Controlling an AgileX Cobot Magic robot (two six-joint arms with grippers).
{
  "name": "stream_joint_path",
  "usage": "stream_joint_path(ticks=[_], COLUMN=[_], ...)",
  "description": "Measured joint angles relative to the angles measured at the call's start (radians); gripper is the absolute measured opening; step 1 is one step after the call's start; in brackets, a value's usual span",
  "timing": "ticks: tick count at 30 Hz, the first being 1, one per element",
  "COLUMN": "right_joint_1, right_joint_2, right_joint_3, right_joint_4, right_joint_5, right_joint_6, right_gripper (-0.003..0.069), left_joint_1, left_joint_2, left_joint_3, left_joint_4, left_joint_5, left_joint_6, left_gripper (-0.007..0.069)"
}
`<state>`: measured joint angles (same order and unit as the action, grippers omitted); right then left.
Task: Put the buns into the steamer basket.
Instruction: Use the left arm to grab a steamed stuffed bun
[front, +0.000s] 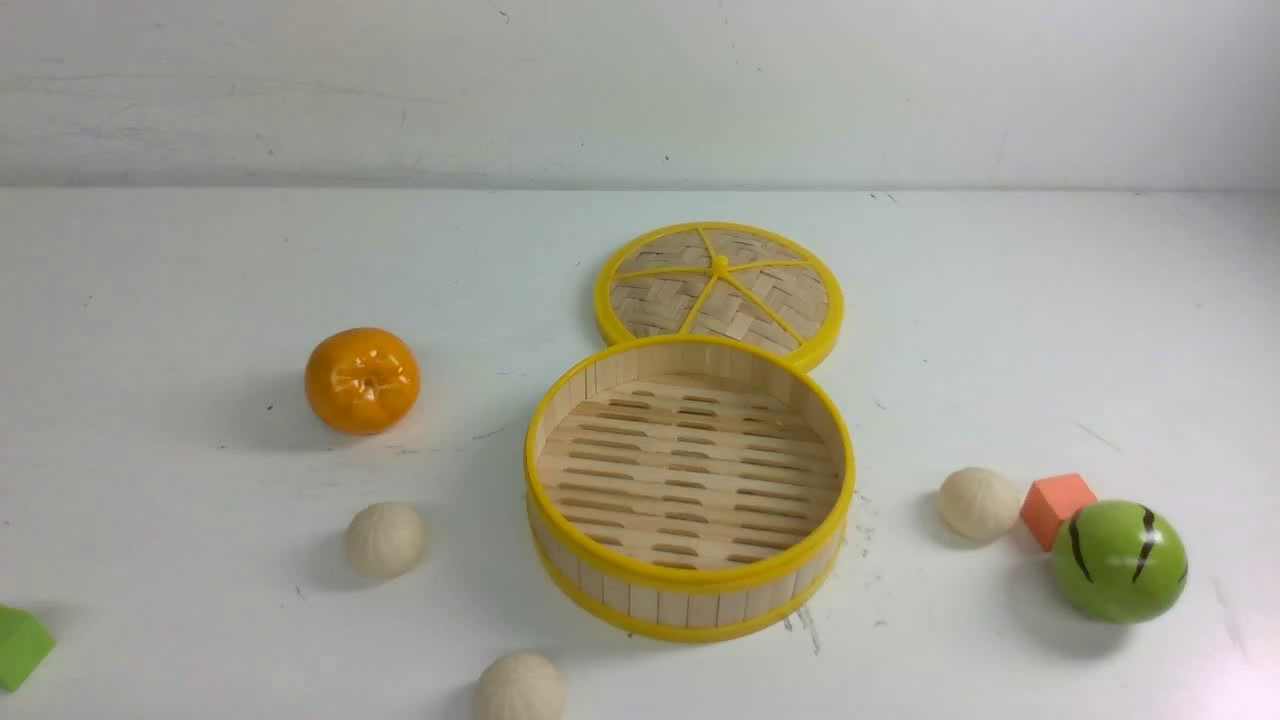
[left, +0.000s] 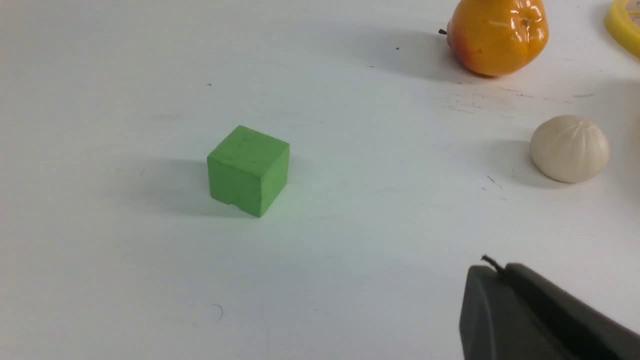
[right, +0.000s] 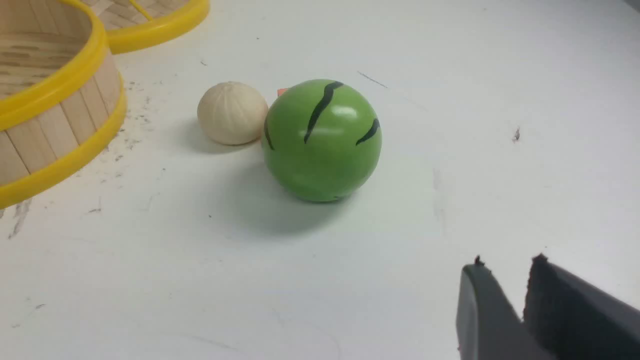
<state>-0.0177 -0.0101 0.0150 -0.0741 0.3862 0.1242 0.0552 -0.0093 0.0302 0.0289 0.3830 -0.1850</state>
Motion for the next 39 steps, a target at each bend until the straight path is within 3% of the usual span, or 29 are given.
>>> stream_joint_path(ticks=[24,30,34,36,39], right_joint_1=[0.0,0.0,0.0,0.0,0.0], right_joint_2=[0.0,0.0,0.0,0.0,0.0], right_joint_3=[0.0,0.0,0.0,0.0,0.0], right_joint_4=[0.0,0.0,0.0,0.0,0.0], right_joint_5=[0.0,0.0,0.0,0.0,0.0], right_joint_6=[0.0,0.0,0.0,0.0,0.0], right_gripper=[0.0178,0.0183,0.019,0.019,0.0195], left_joint_1=[0.0,0.0,0.0,0.0,0.0], left_joint_2=[0.0,0.0,0.0,0.0,0.0], left_joint_3=[0.0,0.0,0.0,0.0,0.0], left_joint_4=[-0.004,-0.076,-0.446,-0.54,-0.938], left_joint_5=[0.0,-0.009,-0.096,-0.117,-0.186], left_joint_6=[0.0,0.0,-0.123,-0.164,-0.306], left_gripper=[0.0034,0.0038,0.0039,0.0039,0.0044])
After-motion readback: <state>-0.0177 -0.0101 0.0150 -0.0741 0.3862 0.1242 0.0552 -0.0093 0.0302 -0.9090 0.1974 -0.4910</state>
